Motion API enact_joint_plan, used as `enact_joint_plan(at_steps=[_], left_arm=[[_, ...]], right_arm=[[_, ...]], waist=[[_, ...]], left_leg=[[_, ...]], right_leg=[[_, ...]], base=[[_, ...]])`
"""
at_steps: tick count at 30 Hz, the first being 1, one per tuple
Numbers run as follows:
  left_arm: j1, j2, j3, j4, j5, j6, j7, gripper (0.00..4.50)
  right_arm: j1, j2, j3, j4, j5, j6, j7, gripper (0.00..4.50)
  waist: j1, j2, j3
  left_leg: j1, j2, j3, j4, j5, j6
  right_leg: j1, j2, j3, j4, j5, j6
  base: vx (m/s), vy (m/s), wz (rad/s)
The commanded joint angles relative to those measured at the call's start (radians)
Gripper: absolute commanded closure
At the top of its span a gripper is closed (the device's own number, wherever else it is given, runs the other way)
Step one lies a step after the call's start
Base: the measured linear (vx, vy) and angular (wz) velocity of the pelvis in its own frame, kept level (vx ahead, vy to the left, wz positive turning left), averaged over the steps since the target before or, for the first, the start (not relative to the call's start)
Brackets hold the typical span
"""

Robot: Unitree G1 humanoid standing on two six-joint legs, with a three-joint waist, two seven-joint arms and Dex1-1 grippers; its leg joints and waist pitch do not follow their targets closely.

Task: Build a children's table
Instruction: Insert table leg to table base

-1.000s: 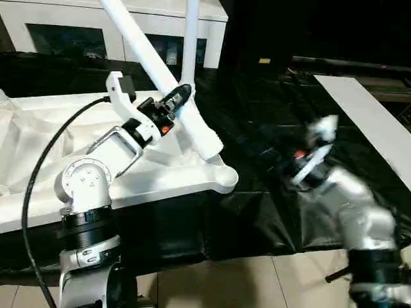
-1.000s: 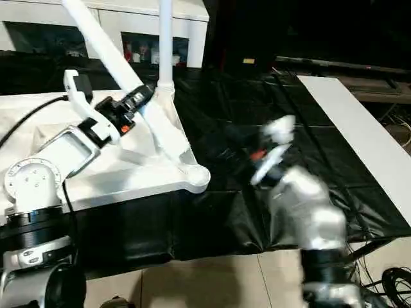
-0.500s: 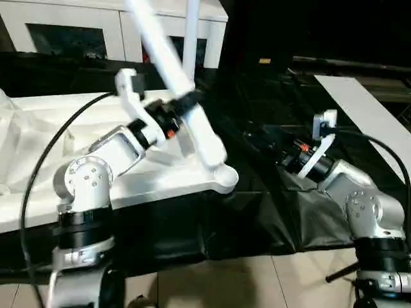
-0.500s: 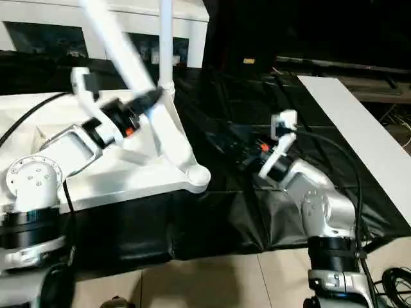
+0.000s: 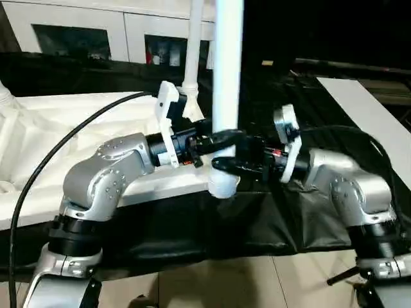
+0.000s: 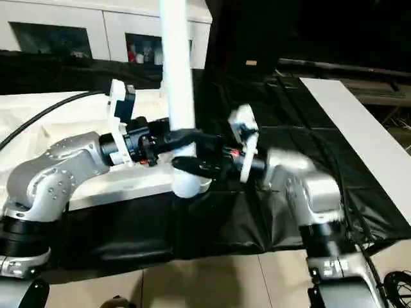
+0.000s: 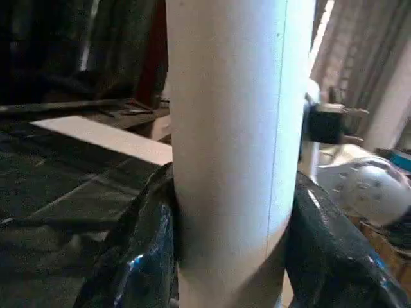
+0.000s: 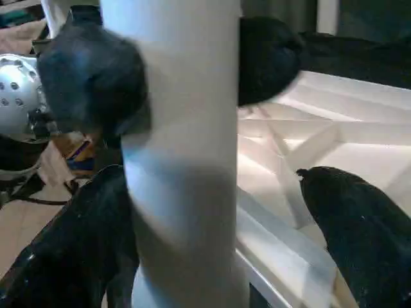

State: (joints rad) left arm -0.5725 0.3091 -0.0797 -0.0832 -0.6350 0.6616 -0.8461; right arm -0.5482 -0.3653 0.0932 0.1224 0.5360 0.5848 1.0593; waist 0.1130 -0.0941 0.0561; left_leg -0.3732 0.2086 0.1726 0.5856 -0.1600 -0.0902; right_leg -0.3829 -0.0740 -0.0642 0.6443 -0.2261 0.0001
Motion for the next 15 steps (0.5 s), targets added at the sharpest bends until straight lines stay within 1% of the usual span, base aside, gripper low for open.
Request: enact_joint_plan(at_steps=[1,2,3,4,5,6,7,9,11,12,14,15], left_arm=[[-0.001,-0.002,-0.024,-0.033,-0.006,-0.012,-0.028,2.55],[0.001,0.001,-0.034,-0.030,0.002,-0.014,-0.033,2.55],[0.001,0.001,-0.034,-0.030,0.002,-0.014,-0.033,2.55],[0.000,0.006,-0.047,-0.017,0.023,-0.026,-0.037,2.55],[0.000,0.007,-0.051,-0.011,0.031,-0.032,-0.038,2.55],[-0.001,0.009,-0.052,-0.006,0.036,-0.035,-0.040,2.55],[-0.002,0.010,-0.053,-0.003,0.038,-0.038,-0.044,2.55],[-0.003,0.014,-0.051,-0.002,0.041,-0.040,-0.048,2.55],[-0.005,0.019,-0.052,0.000,0.047,-0.043,-0.051,2.55],[-0.006,0.025,-0.055,0.001,0.050,-0.045,-0.060,2.55],[-0.006,0.028,-0.058,0.003,0.052,-0.048,-0.065,2.55],[-0.005,0.032,-0.061,0.004,0.053,-0.049,-0.069,2.55]], right_arm=[[-0.017,-0.011,0.009,0.014,-0.013,-0.011,0.026,0.18],[-0.023,-0.011,0.014,0.018,-0.008,-0.006,0.040,0.30],[-0.023,-0.011,0.014,0.018,-0.008,-0.006,0.040,0.37],[-0.031,-0.016,0.026,0.024,-0.007,-0.001,0.069,0.37],[-0.034,-0.020,0.032,0.027,-0.009,0.000,0.080,0.48],[-0.034,-0.025,0.040,0.029,-0.010,0.004,0.092,0.48],[-0.035,-0.028,0.046,0.030,-0.010,0.006,0.100,0.74],[-0.033,-0.032,0.052,0.030,-0.008,0.011,0.108,0.79],[-0.029,-0.036,0.059,0.029,-0.009,0.012,0.118,0.93],[-0.024,-0.040,0.065,0.025,-0.010,0.015,0.125,1.18],[-0.021,-0.042,0.068,0.023,-0.012,0.016,0.130,1.29],[-0.019,-0.043,0.068,0.021,-0.013,0.016,0.132,1.29]], waist=[[0.000,0.008,-0.063],[0.000,0.005,-0.064],[0.000,0.008,-0.064],[0.000,0.005,-0.064],[0.000,0.006,-0.064],[0.000,0.007,-0.063],[0.000,0.007,-0.063],[0.000,0.008,-0.064],[0.001,0.007,-0.065],[0.001,0.010,-0.065],[0.000,0.009,-0.066],[0.001,0.012,-0.066]], left_leg=[[0.016,0.023,0.001,-0.063,-0.145,-0.029],[0.015,0.023,0.001,-0.063,-0.143,-0.027],[0.015,0.023,0.001,-0.063,-0.141,-0.024],[0.014,0.023,0.001,-0.062,-0.142,-0.023],[0.014,0.023,0.000,-0.062,-0.143,-0.022],[0.014,0.023,0.000,-0.063,-0.146,-0.022],[0.014,0.024,0.001,-0.062,-0.147,-0.021],[0.016,0.024,0.000,-0.063,-0.144,-0.023],[0.014,0.023,0.000,-0.061,-0.139,-0.021],[0.015,0.023,-0.001,-0.062,-0.137,-0.022],[0.016,0.023,0.000,-0.061,-0.135,-0.022],[0.015,0.023,0.000,-0.061,-0.135,-0.022]], right_leg=[[0.045,-0.058,0.047,-0.075,-0.044,-0.180],[0.046,-0.058,0.047,-0.074,-0.042,-0.180],[0.046,-0.059,0.047,-0.075,-0.044,-0.180],[0.046,-0.058,0.047,-0.074,-0.044,-0.179],[0.046,-0.059,0.047,-0.074,-0.048,-0.178],[0.046,-0.059,0.047,-0.076,-0.056,-0.176],[0.046,-0.059,0.047,-0.076,-0.061,-0.173],[0.045,-0.059,0.047,-0.075,-0.059,-0.175],[0.047,-0.059,0.047,-0.074,-0.049,-0.177],[0.046,-0.058,0.047,-0.072,-0.042,-0.179],[0.046,-0.058,0.046,-0.072,-0.038,-0.181],[0.046,-0.058,0.046,-0.072,-0.033,-0.184]], base=[[0.000,0.000,0.00],[0.000,0.000,0.00],[0.000,0.000,0.00],[0.000,0.000,0.00],[0.000,0.000,0.00],[0.000,0.000,0.00],[0.000,0.000,0.00],[0.000,0.000,0.00],[0.000,0.000,0.00],[0.000,0.000,0.00],[0.000,0.000,0.00],[0.000,0.000,0.00]])
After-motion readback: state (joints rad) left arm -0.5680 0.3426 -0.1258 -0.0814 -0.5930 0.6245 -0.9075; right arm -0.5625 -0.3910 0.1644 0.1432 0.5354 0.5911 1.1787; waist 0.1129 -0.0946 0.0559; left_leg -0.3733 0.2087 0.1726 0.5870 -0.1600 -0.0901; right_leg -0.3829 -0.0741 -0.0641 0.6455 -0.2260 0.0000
